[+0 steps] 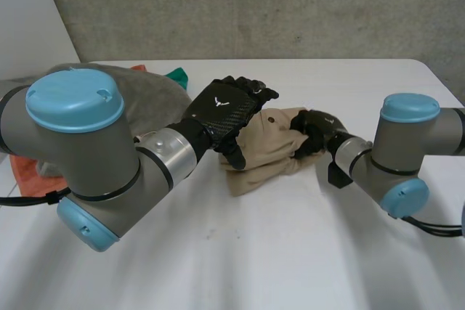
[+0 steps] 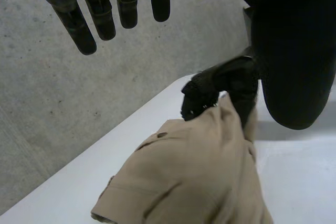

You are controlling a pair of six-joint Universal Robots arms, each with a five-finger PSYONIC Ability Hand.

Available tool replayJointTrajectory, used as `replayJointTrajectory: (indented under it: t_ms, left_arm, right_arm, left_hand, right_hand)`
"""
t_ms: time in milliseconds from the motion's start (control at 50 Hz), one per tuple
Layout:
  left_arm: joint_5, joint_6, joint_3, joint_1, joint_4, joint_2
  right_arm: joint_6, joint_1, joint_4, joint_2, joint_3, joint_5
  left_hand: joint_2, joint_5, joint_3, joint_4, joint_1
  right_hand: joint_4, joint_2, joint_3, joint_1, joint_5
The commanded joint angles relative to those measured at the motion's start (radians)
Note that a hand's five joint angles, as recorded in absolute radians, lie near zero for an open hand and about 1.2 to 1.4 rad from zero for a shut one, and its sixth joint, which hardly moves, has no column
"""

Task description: Fold the laundry.

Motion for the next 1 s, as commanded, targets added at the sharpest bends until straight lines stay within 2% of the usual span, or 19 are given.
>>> replayJointTrajectory:
  t_ms: [20,120,260,440,540,580,660,800,820,840,860,880,940,960,1000]
  left_arm:
    - [0.001,0.0,0.001,0.004,0.006,-0.003]
    - [0.001,0.0,0.012,0.007,0.007,-0.004]
    - [0.001,0.0,0.038,0.017,0.009,-0.013]
    - [0.001,0.0,0.055,0.017,0.009,-0.032]
    - [0.0,0.0,0.055,0.018,0.009,-0.042]
    - [0.0,0.0,0.055,0.018,0.009,-0.048]
    - [0.0,0.0,0.055,0.018,0.009,-0.058]
    - [-0.002,0.0,0.051,0.02,0.007,-0.065]
    - [-0.002,0.0,0.051,0.02,0.009,-0.065]
    - [-0.002,0.0,0.049,0.02,0.007,-0.065]
    - [-0.002,0.0,0.049,0.02,0.007,-0.065]
    - [-0.002,0.0,0.048,0.02,0.007,-0.065]
    - [-0.003,0.0,0.043,0.02,0.007,-0.065]
    - [-0.003,0.0,0.041,0.021,0.007,-0.065]
    - [-0.003,0.0,0.038,0.023,0.007,-0.065]
  right_arm:
    - [0.0,-0.041,0.021,0.09,-0.188,0.087]
    - [-0.007,-0.136,0.026,0.157,-0.347,0.155]
    - [-0.032,-0.206,0.07,0.273,-0.581,0.21]
    - [-0.181,-0.375,0.103,0.418,-0.837,0.267]
    - [-0.207,-0.455,0.103,0.446,-0.892,0.249]
    - [-0.21,-0.475,0.104,0.448,-0.9,0.215]
    - [-0.21,-0.482,0.124,0.448,-0.902,0.154]
    - [-0.245,-0.485,0.149,0.448,-0.9,0.123]
    - [-0.259,-0.484,0.149,0.448,-0.899,0.121]
    - [-0.277,-0.484,0.149,0.448,-0.896,0.121]
    - [-0.299,-0.484,0.149,0.448,-0.894,0.124]
    - [-0.348,-0.482,0.149,0.448,-0.888,0.132]
    - [-0.444,-0.482,0.144,0.449,-0.871,0.172]
    - [-0.513,-0.482,0.136,0.451,-0.866,0.222]
    - [-0.578,-0.489,0.121,0.454,-0.862,0.259]
  left_hand:
    - [-0.005,-0.02,-0.011,-0.003,0.011]
    - [-0.002,-0.017,-0.009,-0.001,0.014]
    - [-0.002,-0.017,-0.009,-0.001,0.014]
    - [-0.002,-0.017,-0.009,-0.001,0.014]
    - [-0.002,-0.017,-0.009,-0.001,0.014]
    - [-0.002,-0.017,-0.009,-0.001,0.014]
    - [-0.002,-0.017,-0.009,-0.001,0.014]
    - [-0.002,-0.017,-0.009,-0.001,0.014]
    - [-0.002,-0.017,-0.009,-0.001,0.014]
    - [-0.002,-0.017,-0.009,-0.001,0.014]
    - [-0.002,-0.017,-0.009,-0.001,0.014]
    - [-0.002,-0.017,-0.009,-0.001,0.014]
    - [-0.002,-0.017,-0.009,-0.001,0.014]
    - [-0.002,-0.017,-0.009,-0.001,0.014]
    - [-0.002,-0.017,-0.009,-0.001,0.014]
  right_hand:
    - [0.212,0.246,0.259,0.494,0.344]
    - [0.212,0.246,0.259,0.494,0.344]
    - [0.212,0.246,0.259,0.494,0.344]
    - [0.212,0.246,0.259,0.494,0.344]
    - [0.212,0.246,0.259,0.494,0.344]
    - [0.212,0.246,0.259,0.494,0.344]
    - [0.212,0.246,0.259,0.494,0.344]
    - [0.212,0.246,0.259,0.494,0.344]
    - [0.056,0.09,0.103,0.339,0.188]
    - [-0.265,-0.231,-0.218,0.017,-0.133]
    - [-0.724,-0.691,-0.678,-0.442,-0.592]
    - [-1.009,-0.976,-0.963,-0.727,-0.877]
    - [-1.009,-0.976,-0.963,-0.727,-0.877]
    - [-1.009,-0.976,-0.963,-0.727,-0.877]
    - [-1.009,-0.976,-0.963,-0.727,-0.877]
